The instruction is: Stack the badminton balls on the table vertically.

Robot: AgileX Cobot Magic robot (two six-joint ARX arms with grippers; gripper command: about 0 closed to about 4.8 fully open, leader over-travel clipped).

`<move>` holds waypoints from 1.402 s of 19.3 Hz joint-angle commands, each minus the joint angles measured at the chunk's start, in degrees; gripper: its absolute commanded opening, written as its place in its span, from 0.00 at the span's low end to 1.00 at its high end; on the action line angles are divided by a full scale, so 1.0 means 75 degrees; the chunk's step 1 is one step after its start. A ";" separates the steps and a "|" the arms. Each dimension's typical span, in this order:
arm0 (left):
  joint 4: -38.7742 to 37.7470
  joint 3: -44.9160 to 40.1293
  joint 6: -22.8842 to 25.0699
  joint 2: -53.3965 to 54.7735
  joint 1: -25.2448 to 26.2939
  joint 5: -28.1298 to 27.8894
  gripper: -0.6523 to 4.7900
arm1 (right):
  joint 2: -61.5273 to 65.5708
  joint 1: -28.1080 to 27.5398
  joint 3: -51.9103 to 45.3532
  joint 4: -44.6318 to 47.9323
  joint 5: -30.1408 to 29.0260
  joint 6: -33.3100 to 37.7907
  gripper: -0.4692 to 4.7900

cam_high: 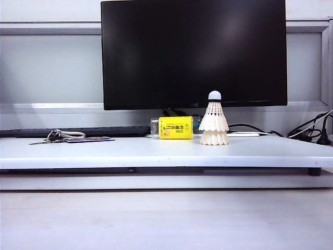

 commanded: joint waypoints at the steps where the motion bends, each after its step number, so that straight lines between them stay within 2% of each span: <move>1: -0.0443 -0.0350 -0.0020 -0.1172 -0.0003 -0.0414 0.24 | -0.0533 0.0006 0.0029 0.0542 -0.0254 -0.0073 0.36; 2: -0.0315 -0.0629 -0.0058 -0.1722 -0.0003 -0.0647 0.21 | -0.0734 0.0009 0.0026 0.0530 -0.0356 -0.0181 0.36; 6: 0.0009 -0.1824 -0.0294 -0.3611 -0.0003 -0.2020 0.21 | -0.1451 0.0009 -0.0029 0.0198 -0.0577 -0.0402 0.36; 7: -0.0026 -0.2430 -0.0478 -0.4214 -0.0003 -0.2442 0.21 | -0.1719 0.0012 -0.0076 0.0020 -0.0565 -0.0396 0.34; 8: -0.0009 -0.2920 -0.0641 -0.4593 -0.0003 -0.2492 0.21 | -0.1801 0.0009 -0.0096 -0.0119 -0.0568 -0.0396 0.31; 12: 0.0108 -0.4922 -0.1425 -0.5470 -0.0006 -0.2416 0.21 | -0.1801 0.0012 -0.0207 -0.0624 -0.0915 -0.0195 0.31; 15: 0.0933 -0.6650 -0.2174 -0.5887 -0.0006 -0.1638 0.21 | -0.1801 0.0012 -0.0417 -0.0650 -0.0935 0.0035 0.31; 17: 0.1615 -0.7551 -0.2486 -0.6024 -0.0006 -0.1518 0.21 | -0.1801 0.0009 -0.0641 -0.0627 -0.0938 0.0204 0.31; 19: 0.2072 -0.8230 -0.2626 -0.6053 -0.0003 -0.1542 0.21 | -0.1801 0.0009 -0.0962 -0.0621 -0.0930 0.0632 0.31; 21: 0.2480 -0.8813 -0.2911 -0.6053 -0.0003 -0.1545 0.21 | -0.1801 0.0009 -0.1262 -0.0420 -0.0930 0.0656 0.31; 24: 0.3112 -0.9670 -0.3719 -0.6053 -0.0003 -0.1547 0.21 | -0.1795 0.0009 -0.1699 0.0230 -0.0906 0.0766 0.31; 26: 0.3614 -1.0229 -0.4179 -0.6050 -0.0003 -0.1545 0.21 | -0.1795 0.0012 -0.1961 0.0519 -0.0909 0.1440 0.31; 27: 0.3928 -1.0520 -0.4208 -0.6053 -0.0003 -0.1545 0.21 | -0.1795 0.0012 -0.2145 0.0662 -0.0906 0.1830 0.31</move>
